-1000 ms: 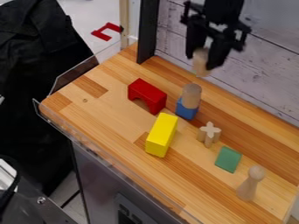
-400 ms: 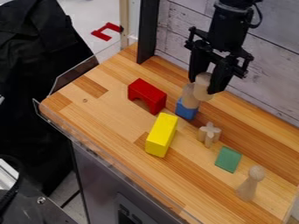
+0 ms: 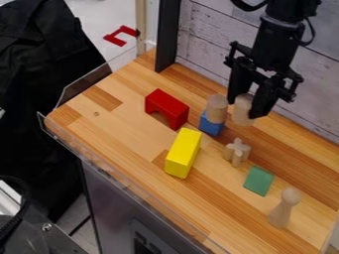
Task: Take the cylinder off of the red arc and put it on top of the plus
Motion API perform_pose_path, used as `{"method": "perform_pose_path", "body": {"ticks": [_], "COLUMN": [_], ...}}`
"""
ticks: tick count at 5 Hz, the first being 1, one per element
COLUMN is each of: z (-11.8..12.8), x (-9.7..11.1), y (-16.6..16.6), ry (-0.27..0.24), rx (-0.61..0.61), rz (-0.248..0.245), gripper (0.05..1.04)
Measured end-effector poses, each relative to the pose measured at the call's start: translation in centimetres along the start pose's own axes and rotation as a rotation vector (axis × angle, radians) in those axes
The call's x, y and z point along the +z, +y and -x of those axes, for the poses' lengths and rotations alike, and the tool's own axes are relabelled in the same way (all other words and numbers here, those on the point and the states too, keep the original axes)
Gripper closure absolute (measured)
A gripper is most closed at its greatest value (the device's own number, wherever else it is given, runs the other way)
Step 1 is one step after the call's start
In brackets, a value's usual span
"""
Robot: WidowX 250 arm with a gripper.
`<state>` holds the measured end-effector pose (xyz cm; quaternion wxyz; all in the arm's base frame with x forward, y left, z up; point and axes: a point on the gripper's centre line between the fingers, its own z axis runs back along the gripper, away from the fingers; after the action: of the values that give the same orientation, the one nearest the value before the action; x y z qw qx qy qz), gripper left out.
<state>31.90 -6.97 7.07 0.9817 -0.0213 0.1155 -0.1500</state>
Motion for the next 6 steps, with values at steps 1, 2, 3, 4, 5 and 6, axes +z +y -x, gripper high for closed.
{"method": "perform_pose_path", "body": {"ticks": [1, 2, 3, 4, 5, 6], "z": [-0.1, 0.0, 0.0, 0.1, 0.4, 0.5], "x": [-0.4, -0.6, -1.7, -2.1, -2.7, -3.1], "y": [-0.4, -0.7, -0.8, -0.6, -0.5, -0.6], "ry": [0.013, 0.016, 0.036, 0.041, 0.048, 0.059], "rx": [-0.006, -0.002, -0.002, 0.004, 0.010, 0.009], "rz": [0.010, 0.022, 0.033, 0.041, 0.056, 0.064], "gripper": [0.566, 0.566, 0.566, 0.566, 0.566, 0.566]}}
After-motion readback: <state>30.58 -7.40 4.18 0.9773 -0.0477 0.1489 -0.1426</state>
